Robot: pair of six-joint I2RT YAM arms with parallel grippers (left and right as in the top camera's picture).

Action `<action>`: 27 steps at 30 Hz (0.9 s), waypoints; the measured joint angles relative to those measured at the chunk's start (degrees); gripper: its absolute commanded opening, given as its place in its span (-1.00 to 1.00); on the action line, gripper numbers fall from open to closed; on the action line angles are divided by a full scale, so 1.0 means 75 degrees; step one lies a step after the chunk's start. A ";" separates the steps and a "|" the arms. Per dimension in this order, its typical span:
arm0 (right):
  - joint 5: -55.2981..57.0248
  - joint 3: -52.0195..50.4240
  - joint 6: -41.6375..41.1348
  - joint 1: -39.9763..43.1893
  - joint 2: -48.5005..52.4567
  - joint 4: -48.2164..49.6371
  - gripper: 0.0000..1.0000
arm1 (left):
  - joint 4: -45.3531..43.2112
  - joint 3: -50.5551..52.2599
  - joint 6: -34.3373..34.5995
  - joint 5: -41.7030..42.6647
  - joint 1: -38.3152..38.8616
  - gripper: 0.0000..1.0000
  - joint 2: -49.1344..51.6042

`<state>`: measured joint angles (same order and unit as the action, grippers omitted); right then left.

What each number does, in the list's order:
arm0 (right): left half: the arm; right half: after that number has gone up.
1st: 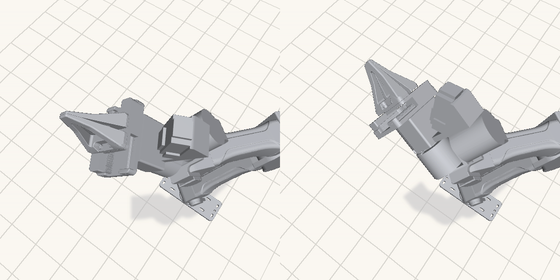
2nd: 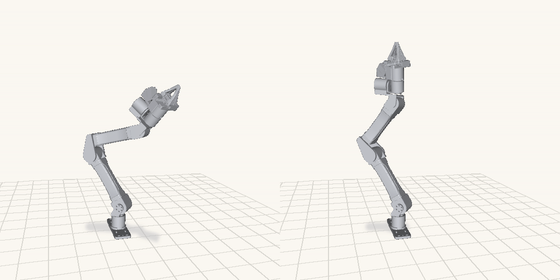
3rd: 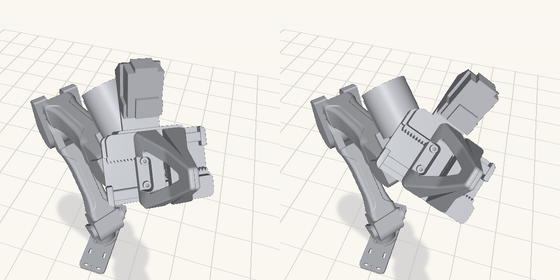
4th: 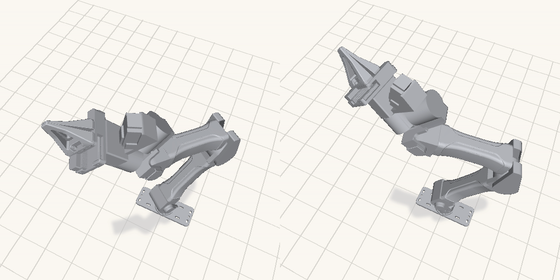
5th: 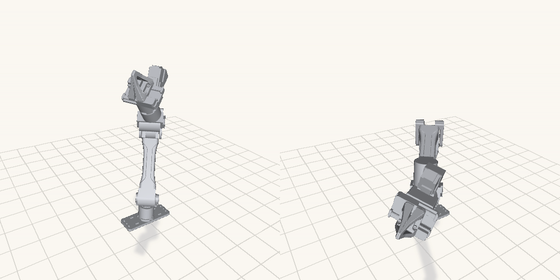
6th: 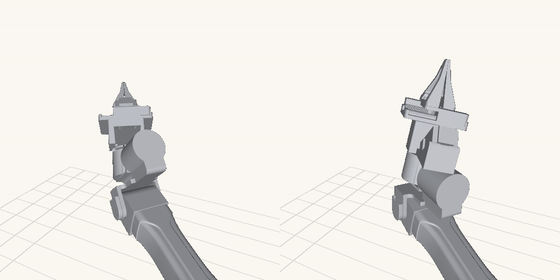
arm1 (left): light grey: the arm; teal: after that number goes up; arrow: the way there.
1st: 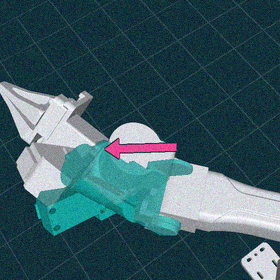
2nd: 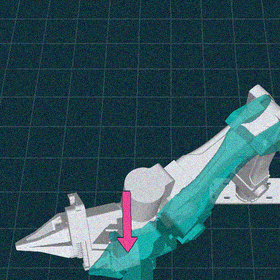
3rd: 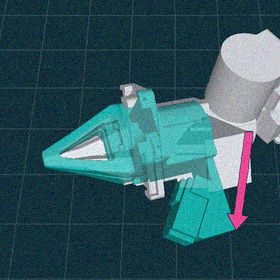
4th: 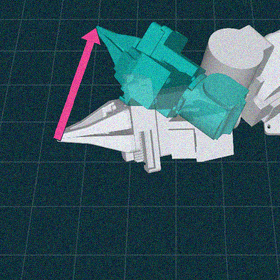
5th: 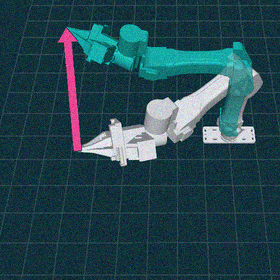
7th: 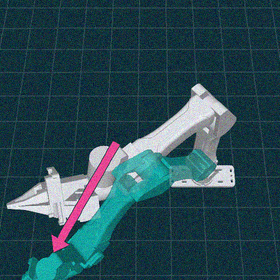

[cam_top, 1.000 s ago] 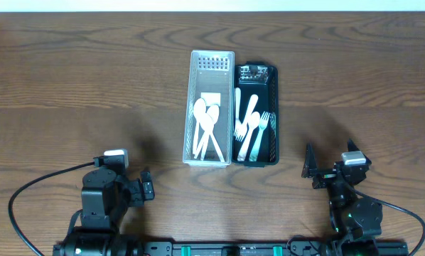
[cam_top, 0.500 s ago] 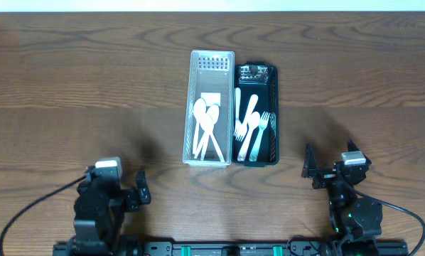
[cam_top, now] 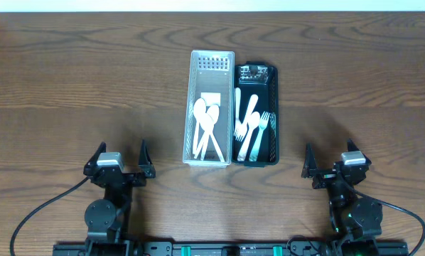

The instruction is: Pack container

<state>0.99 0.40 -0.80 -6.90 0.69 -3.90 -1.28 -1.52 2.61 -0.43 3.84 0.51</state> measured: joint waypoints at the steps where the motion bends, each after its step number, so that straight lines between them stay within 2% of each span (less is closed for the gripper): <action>1: 0.0000 0.0000 0.0000 0.0000 0.0000 -0.0003 0.99 | -0.0105 0.0070 -0.0035 -0.0003 0.0000 0.96 0.0000; 10: 0.0000 0.0000 0.0000 0.0000 0.0000 -0.0003 0.98 | 0.0332 0.0079 -0.0326 -0.0020 0.0000 0.96 0.0003; 27: 0.0000 0.0000 0.0000 0.0000 0.0000 -0.0003 0.99 | 0.0379 0.0047 -0.0329 0.0003 0.0000 0.96 0.0003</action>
<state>0.99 0.40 -0.80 -6.90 0.69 -3.92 1.56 -1.17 0.14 -0.40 3.84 0.54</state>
